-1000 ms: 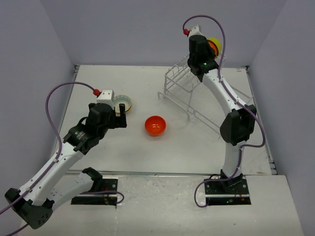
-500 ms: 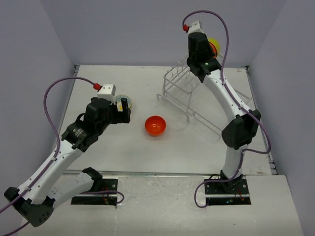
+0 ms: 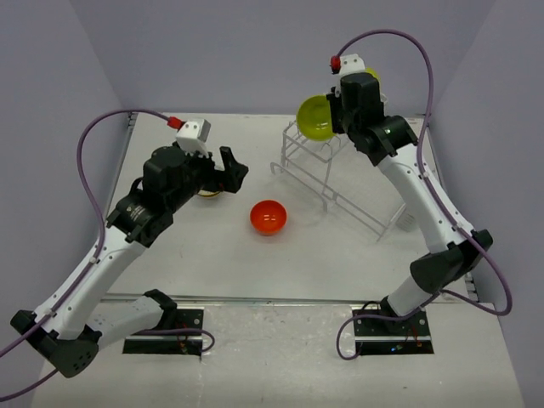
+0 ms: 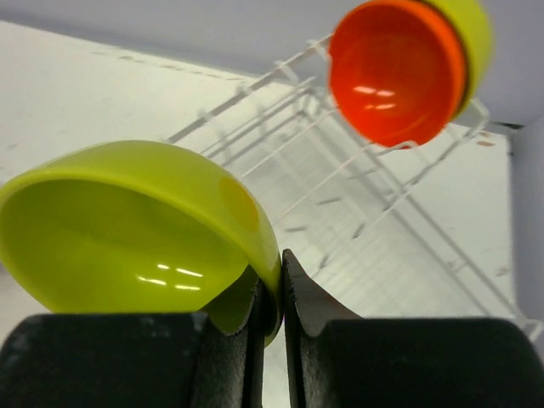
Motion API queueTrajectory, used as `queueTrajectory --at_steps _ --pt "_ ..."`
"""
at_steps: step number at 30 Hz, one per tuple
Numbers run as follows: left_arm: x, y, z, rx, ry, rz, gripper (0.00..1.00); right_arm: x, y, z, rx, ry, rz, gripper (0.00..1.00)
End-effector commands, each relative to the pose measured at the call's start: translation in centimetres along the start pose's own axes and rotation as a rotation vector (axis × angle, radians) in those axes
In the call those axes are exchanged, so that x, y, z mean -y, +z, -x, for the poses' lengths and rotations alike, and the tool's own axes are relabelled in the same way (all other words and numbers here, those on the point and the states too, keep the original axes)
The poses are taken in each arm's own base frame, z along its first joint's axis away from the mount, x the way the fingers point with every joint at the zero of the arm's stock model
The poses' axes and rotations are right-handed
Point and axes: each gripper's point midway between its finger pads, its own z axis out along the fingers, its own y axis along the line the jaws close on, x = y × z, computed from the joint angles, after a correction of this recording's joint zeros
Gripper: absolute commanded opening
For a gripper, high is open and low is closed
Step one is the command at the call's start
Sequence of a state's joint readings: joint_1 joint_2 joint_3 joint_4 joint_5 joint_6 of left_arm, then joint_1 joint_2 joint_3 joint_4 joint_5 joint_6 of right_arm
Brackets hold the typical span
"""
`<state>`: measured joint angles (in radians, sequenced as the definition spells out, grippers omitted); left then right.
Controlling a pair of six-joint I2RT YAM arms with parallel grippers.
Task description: Unload the bowls from the dish rack
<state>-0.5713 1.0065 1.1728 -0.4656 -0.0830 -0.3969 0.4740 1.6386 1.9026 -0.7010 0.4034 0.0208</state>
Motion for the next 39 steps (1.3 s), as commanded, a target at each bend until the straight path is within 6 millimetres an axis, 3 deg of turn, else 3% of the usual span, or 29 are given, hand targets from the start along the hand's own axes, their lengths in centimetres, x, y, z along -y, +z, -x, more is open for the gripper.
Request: queueTrajectory --at_steps 1,2,4,7,9,13,20,21,25,26,29,31,32,33,34,37,38,39 --pt "5.2 0.1 6.5 0.159 0.012 -0.22 1.0 -5.9 -4.2 -0.1 0.006 0.147 0.239 0.0" --pt "5.5 1.4 6.2 0.136 0.012 -0.222 1.0 -6.7 -4.6 -0.4 -0.004 0.16 0.26 0.0" --pt "6.4 2.1 7.5 0.152 0.021 -0.225 1.0 -8.8 -5.9 -1.5 -0.036 0.16 0.331 0.0" --pt "6.8 5.0 6.3 0.076 0.064 -0.215 1.0 -11.3 -7.7 -2.5 -0.068 0.182 0.442 0.0" --pt "6.7 5.5 5.8 0.054 0.091 -0.201 0.98 -11.7 -8.1 -3.2 -0.08 0.192 0.451 0.0" --pt "5.9 6.3 4.5 0.018 0.118 -0.159 0.67 -12.0 -8.9 -3.6 -0.077 0.196 0.466 0.0" --pt "6.2 7.7 2.2 -0.062 0.14 -0.187 0.52 -13.2 -8.4 -4.1 -0.092 0.214 0.458 0.0" --pt "6.1 8.0 1.5 -0.091 0.147 -0.176 0.44 -13.2 -8.3 -4.1 -0.092 0.214 0.451 0.0" --pt "4.8 8.5 -0.3 -0.168 0.165 -0.105 0.37 -13.0 -8.4 -3.7 -0.08 0.228 0.428 0.0" --pt "3.7 8.7 -0.5 -0.173 0.171 -0.042 0.36 -12.9 -8.5 -3.5 -0.078 0.227 0.425 0.0" --pt "1.6 8.4 -1.3 -0.204 0.177 0.066 0.0 -12.6 -8.5 -3.5 -0.078 0.215 0.394 0.0" --pt "0.8 8.0 -1.0 -0.189 0.162 0.112 0.0 -13.0 -8.7 -4.0 -0.086 0.208 0.413 0.0" --pt "0.5 7.8 -1.2 -0.191 0.153 0.131 0.0 -13.2 -8.7 -3.8 -0.077 0.214 0.427 0.06" --pt "0.3 7.3 -1.0 -0.177 0.124 0.149 0.0 -13.3 -9.1 -3.7 -0.072 0.217 0.442 0.19" --pt "-0.4 7.0 -0.9 -0.164 0.108 0.185 0.0 -13.5 -9.0 -4.3 -0.083 0.214 0.45 0.41" --pt "-2.4 5.9 -2.4 -0.168 0.048 0.288 0.0 -12.9 -8.7 -5.3 -0.091 0.203 0.417 0.78" --pt "-3.6 5.5 -4.1 -0.205 0.045 0.334 0.0 -12.4 -8.5 -5.7 -0.092 0.2 0.393 0.87" --pt "-4.2 4.7 -4.4 -0.199 0.013 0.368 0.0 -11.9 -8.4 -6.0 -0.091 0.197 0.369 0.88"
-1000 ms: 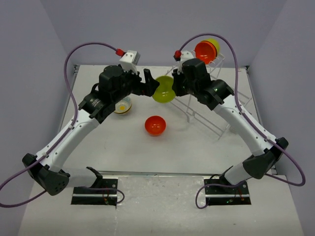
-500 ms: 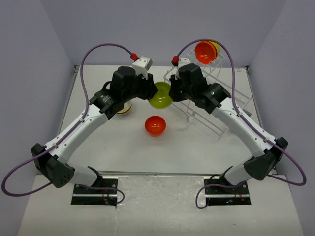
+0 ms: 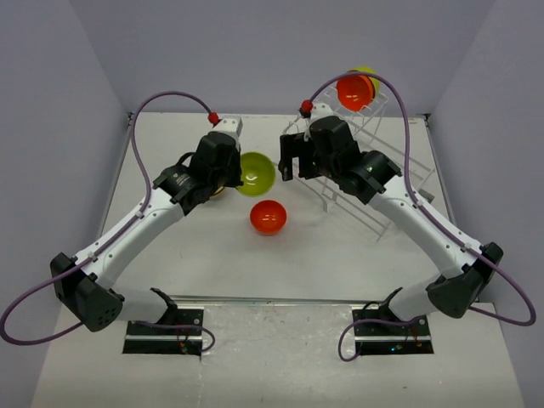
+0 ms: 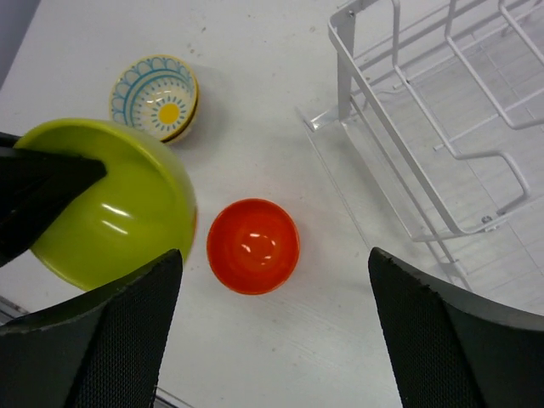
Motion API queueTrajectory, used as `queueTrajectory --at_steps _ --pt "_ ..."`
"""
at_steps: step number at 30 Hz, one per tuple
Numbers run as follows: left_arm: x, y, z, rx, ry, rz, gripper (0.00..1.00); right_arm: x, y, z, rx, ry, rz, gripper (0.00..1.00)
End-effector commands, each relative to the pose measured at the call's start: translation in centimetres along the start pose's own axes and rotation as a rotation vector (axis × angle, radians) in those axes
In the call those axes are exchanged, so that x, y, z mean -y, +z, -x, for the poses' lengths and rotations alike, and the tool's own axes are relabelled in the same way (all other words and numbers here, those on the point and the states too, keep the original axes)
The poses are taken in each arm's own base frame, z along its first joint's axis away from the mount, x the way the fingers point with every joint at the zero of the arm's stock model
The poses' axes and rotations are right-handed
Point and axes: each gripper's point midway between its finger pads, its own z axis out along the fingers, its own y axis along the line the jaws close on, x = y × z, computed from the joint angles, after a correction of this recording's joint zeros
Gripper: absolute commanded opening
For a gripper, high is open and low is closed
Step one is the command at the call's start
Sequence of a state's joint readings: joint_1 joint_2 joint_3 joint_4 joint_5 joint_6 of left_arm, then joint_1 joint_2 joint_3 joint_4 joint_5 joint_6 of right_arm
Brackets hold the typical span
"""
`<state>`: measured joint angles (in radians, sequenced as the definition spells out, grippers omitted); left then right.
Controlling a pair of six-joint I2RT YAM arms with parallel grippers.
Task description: Unload the bowls from the dish rack
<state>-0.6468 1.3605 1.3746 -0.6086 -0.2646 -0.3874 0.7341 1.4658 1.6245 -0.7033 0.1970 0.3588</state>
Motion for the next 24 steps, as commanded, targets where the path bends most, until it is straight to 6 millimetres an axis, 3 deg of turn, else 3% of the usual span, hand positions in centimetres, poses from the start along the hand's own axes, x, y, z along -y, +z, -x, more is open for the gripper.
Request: queueTrajectory --at_steps 1,2,4,7,9,10,15,20,24 --pt "-4.5 -1.7 -1.8 0.011 -0.11 0.209 0.0 1.7 -1.4 0.3 0.057 0.005 -0.059 0.91" --pt "-5.5 -1.5 -3.9 -0.03 -0.105 0.243 0.0 2.5 -1.5 0.2 0.061 0.004 -0.083 0.91" --pt "-6.9 -2.1 -5.3 -0.034 -0.156 0.281 0.0 3.3 -1.9 -0.6 0.057 0.005 -0.097 0.92" --pt "-9.5 -2.1 -9.9 -0.092 -0.198 0.347 0.0 4.7 -2.5 -1.3 0.055 0.011 -0.121 0.92" --pt "-10.4 -2.6 -11.1 -0.091 -0.242 0.364 0.0 5.6 -2.8 -1.8 0.053 0.022 -0.135 0.93" --pt "-11.3 -2.5 -12.8 -0.12 -0.252 0.384 0.0 5.9 -3.0 -1.8 0.06 0.025 -0.133 0.93" --pt "-11.9 -2.7 -15.2 -0.136 -0.315 0.372 0.0 6.6 -4.9 -1.2 0.113 0.049 -0.114 0.93" --pt "-12.0 -2.8 -14.8 -0.12 -0.318 0.371 0.0 7.1 -5.7 -0.8 0.136 0.054 -0.114 0.93" --pt "-12.8 -2.4 -16.2 -0.15 -0.311 0.417 0.0 7.6 -6.1 -0.5 0.144 0.055 -0.119 0.93"
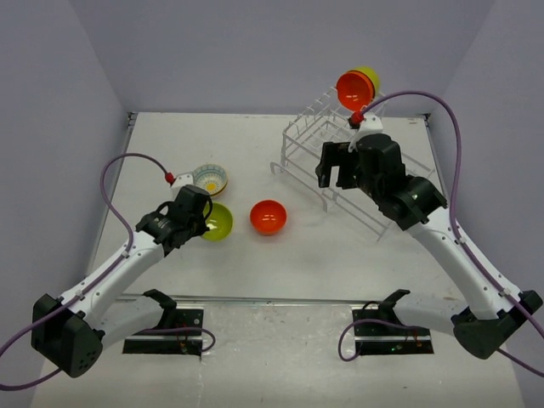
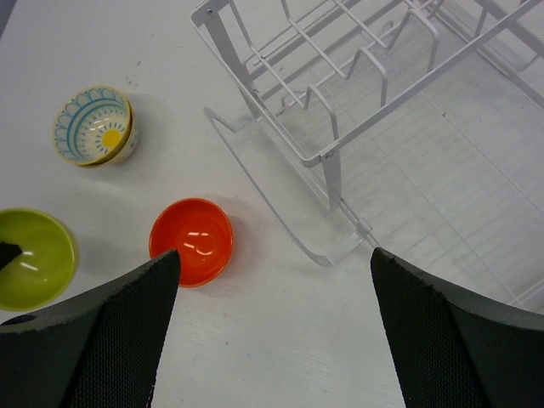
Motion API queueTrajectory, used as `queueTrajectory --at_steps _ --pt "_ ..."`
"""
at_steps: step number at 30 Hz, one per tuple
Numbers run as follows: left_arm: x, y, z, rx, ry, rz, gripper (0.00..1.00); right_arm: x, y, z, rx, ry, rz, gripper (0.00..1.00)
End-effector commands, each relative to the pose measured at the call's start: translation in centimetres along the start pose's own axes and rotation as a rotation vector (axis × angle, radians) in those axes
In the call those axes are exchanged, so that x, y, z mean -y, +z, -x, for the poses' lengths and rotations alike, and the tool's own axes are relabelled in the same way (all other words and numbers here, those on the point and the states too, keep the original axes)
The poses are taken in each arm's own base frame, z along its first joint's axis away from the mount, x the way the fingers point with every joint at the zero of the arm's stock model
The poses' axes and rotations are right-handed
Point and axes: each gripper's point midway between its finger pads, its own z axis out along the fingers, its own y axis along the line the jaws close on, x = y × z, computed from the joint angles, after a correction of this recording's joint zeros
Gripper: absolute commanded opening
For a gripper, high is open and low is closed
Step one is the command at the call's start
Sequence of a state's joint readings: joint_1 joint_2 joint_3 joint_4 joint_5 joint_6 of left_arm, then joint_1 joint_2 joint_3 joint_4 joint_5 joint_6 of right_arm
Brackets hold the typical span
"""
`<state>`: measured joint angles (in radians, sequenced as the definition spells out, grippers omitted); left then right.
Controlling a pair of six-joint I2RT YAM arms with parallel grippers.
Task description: Unload the bowls from the dish rack
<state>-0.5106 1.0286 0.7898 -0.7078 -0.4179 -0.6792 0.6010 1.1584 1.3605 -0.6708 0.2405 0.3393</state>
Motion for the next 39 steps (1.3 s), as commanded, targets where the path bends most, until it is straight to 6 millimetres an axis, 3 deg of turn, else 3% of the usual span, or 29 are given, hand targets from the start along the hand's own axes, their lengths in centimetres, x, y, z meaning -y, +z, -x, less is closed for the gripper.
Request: queueTrajectory --at_steps 1,10,15,22,27,30,31,33,34,36,37,39 --pt "-0.1 0.7 0.6 0.035 -0.064 0.02 0.0 0.2 -0.5 1.0 0.038 -0.007 0.011 0.93" --pt "-0.2 2.5 -2.3 -0.02 -0.138 0.031 0.0 1.1 -1.6 1.4 0.062 -0.007 0.009 0.93" --pt "0.1 4.0 -3.4 -0.066 -0.138 0.059 0.0 0.4 -1.3 2.4 0.065 -0.024 0.035 0.93" --pt "1.0 6.2 -4.3 -0.096 -0.124 0.045 0.0 0.5 0.7 2.9 0.038 -0.045 0.029 0.94" --pt "1.1 7.7 -5.3 -0.162 -0.1 0.058 0.0 2.3 2.2 5.4 0.049 0.007 0.005 0.94" --pt "1.4 7.7 -5.5 -0.182 -0.09 0.042 0.12 3.2 2.3 6.8 0.066 -0.004 -0.048 0.94" --pt "1.5 7.5 -5.3 -0.181 -0.087 0.039 0.26 3.5 1.9 7.9 0.089 -0.014 -0.065 0.97" --pt "1.0 6.6 -4.7 -0.162 -0.079 0.044 0.44 4.5 2.8 8.3 0.079 -0.026 -0.117 0.99" --pt "0.6 5.7 -3.8 -0.132 -0.083 0.051 0.61 5.6 3.3 9.2 0.084 -0.032 -0.168 0.99" --pt "0.1 4.6 -3.0 -0.1 -0.087 0.054 0.81 6.5 3.8 10.3 0.092 -0.032 -0.201 0.99" --pt "-0.2 4.0 -2.3 -0.075 -0.092 0.057 1.0 7.0 3.6 11.8 0.124 -0.028 -0.226 0.99" --pt "-0.6 2.1 -1.3 -0.045 -0.096 0.043 1.0 8.4 4.8 13.6 0.142 -0.051 -0.289 0.99"
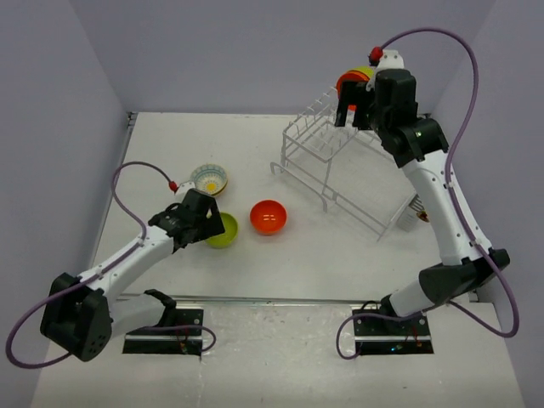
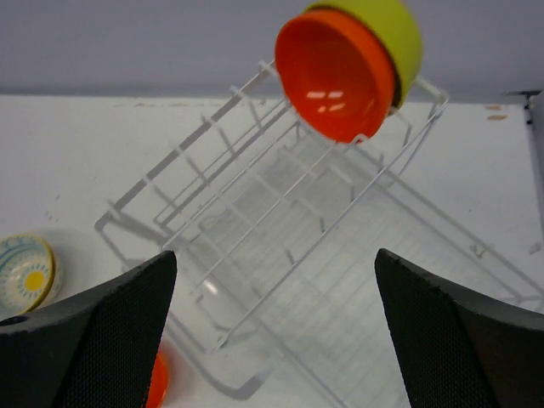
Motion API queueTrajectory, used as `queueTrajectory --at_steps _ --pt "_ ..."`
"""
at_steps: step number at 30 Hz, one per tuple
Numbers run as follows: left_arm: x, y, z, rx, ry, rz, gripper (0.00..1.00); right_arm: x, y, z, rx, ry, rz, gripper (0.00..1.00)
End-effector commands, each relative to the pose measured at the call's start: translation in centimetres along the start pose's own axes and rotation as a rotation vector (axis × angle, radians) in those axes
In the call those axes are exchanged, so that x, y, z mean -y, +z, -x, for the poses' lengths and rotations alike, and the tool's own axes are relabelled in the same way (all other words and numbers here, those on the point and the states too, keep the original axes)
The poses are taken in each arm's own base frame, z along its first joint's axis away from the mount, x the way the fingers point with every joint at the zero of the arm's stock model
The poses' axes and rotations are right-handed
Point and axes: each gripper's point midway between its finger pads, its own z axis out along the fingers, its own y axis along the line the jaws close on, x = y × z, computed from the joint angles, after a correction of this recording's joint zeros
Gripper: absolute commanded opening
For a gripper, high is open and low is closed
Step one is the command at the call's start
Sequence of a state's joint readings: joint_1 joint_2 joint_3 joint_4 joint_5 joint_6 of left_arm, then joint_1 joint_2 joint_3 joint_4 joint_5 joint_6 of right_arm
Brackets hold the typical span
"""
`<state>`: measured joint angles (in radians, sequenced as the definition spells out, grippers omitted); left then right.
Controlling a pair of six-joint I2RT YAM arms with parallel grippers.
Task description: Unload the bowls from the dish rack
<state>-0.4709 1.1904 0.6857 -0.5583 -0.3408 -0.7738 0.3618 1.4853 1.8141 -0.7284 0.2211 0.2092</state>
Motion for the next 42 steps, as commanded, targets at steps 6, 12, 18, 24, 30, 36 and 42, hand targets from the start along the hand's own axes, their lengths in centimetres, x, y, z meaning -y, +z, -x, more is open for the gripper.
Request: queueTrajectory --at_steps 6,12,18,24,30,36,42 --pt "1.0 -11.0 7.6 0.245 0.03 -0.197 1.0 5.9 7.2 6.1 0.093 -0.28 -0.369 0.99" --pt "-0.8 -17.1 13.2 0.547 0.119 -0.208 1.0 6.9 11.2 8.6 0.151 -0.422 -0.499 0.82" --pt "-2.1 -15.9 12.1 0.598 0.09 -0.193 1.0 6.4 13.6 7.9 0.164 -0.459 -0.483 0.69" --pt "-1.3 -15.1 11.8 0.562 0.114 -0.2 1.0 6.9 15.1 6.7 0.136 -0.518 -0.515 0.63" --pt "-0.9 -14.7 11.7 0.552 0.124 -0.209 1.0 7.3 16.1 5.9 0.116 -0.554 -0.544 0.5" --pt "-0.8 -14.7 11.7 0.551 0.128 -0.214 1.0 7.3 16.4 5.5 0.113 -0.548 -0.547 0.37" --pt "-1.1 -14.9 11.8 0.563 0.12 -0.21 1.0 7.8 16.6 4.7 0.102 -0.571 -0.58 0.2"
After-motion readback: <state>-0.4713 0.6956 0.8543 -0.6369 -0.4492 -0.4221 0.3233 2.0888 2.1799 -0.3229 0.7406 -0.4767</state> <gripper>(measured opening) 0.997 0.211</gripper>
